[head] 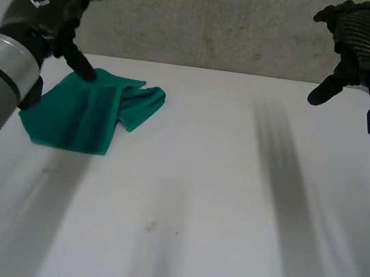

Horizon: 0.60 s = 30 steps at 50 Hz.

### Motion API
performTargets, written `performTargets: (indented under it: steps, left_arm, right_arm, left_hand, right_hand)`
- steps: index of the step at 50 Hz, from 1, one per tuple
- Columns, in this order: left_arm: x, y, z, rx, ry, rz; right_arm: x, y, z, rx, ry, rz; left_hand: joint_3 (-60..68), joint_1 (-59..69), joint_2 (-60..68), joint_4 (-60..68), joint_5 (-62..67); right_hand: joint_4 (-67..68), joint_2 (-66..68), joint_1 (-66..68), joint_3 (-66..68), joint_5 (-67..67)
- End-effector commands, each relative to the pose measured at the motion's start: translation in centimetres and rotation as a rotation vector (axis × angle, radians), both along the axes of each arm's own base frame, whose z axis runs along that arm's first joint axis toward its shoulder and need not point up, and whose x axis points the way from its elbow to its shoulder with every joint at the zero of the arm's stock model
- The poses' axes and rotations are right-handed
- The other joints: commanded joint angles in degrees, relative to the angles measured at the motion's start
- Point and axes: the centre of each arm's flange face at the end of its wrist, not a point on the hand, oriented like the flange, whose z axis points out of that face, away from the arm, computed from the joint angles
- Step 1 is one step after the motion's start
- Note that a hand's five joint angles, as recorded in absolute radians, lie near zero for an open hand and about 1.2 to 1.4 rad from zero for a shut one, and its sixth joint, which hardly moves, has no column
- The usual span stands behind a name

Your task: Fold the towel.

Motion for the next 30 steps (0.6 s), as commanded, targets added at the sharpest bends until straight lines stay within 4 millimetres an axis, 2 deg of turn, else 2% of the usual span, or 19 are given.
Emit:
performTargets:
  steps: [1,3,6,7,14,15,21,25,27,28,30]
  left_arm:
    - [-0.6,-3.9,-5.0,0.071,-0.171,0.026]
    - [-0.4,-5.8,-6.8,0.078,-0.208,0.046]
    - [-0.1,-7.8,-8.5,0.066,-0.233,0.070]
    - [-0.2,-8.9,-9.6,0.052,-0.249,0.073]
    - [-1.2,-13.1,-14.2,-0.055,-0.351,0.054]
    - [-1.3,-14.0,-15.5,-0.076,-0.390,0.042]
    - [-1.9,-16.0,-20.4,-0.097,-0.531,-0.030]
    - [-1.9,-16.6,-21.9,-0.100,-0.567,-0.044]
    - [-1.5,-17.6,-23.1,-0.100,-0.574,-0.035]
    - [-1.5,-17.6,-23.1,-0.100,-0.574,-0.035]
    - [-1.0,-18.7,-23.3,-0.114,-0.571,-0.016]
  right_arm:
    - [0.2,-0.5,-1.2,0.018,0.046,0.005]
    - [0.3,-0.7,-1.7,0.030,0.057,0.005]
    - [0.5,-0.9,-2.3,0.045,0.064,0.008]
    - [0.7,-0.9,-2.7,0.056,0.068,0.013]
    - [1.3,-1.3,-4.1,0.088,0.098,0.027]
    - [1.4,-1.3,-4.2,0.090,0.100,0.028]
    - [1.5,-1.6,-4.9,0.098,0.126,0.026]
    - [1.4,-1.7,-5.1,0.098,0.134,0.023]
    - [1.4,-1.8,-5.2,0.100,0.138,0.022]
    - [1.4,-1.8,-5.2,0.100,0.138,0.022]
    - [1.4,-1.9,-5.2,0.099,0.138,0.019]
  left_hand:
    - [-1.27,-0.72,-1.20,-1.16,-1.70]
    - [-1.60,-1.06,-1.53,-1.50,-2.03]
    - [-1.27,-0.72,-1.20,-1.17,-1.70]
    - [-0.94,-0.39,-0.86,-0.83,-1.36]
    - [0.41,0.96,0.49,0.52,-0.02]
    - [0.75,1.29,0.82,0.85,0.32]
    - [4.78,5.33,4.86,4.89,4.35]
    - [9.50,10.04,9.57,9.60,9.07]
    - [20.19,20.74,20.27,20.30,19.77]
    - [20.26,20.81,20.33,20.37,19.83]
    - [45.52,46.07,45.59,45.62,45.09]
  right_hand:
    - [-3.00,-2.59,-0.35,-1.98,-2.96]
    - [-3.00,-2.59,-0.35,-1.98,-2.96]
    - [-3.00,-2.59,-0.35,-1.98,-2.96]
    - [-3.00,-2.59,-0.35,-1.98,-2.96]
    - [-3.00,-2.59,-0.35,-1.98,-2.96]
    - [-3.00,-2.59,-0.35,-1.98,-2.96]
    - [-3.00,-2.59,-0.35,-1.98,-2.96]
    - [-3.00,-2.59,-0.35,-1.98,-2.96]
    - [-3.00,-2.59,-0.35,-1.98,-2.96]
    - [-3.00,-2.59,-0.35,-1.98,-2.96]
    - [-3.00,-2.59,-0.35,-1.98,-2.96]
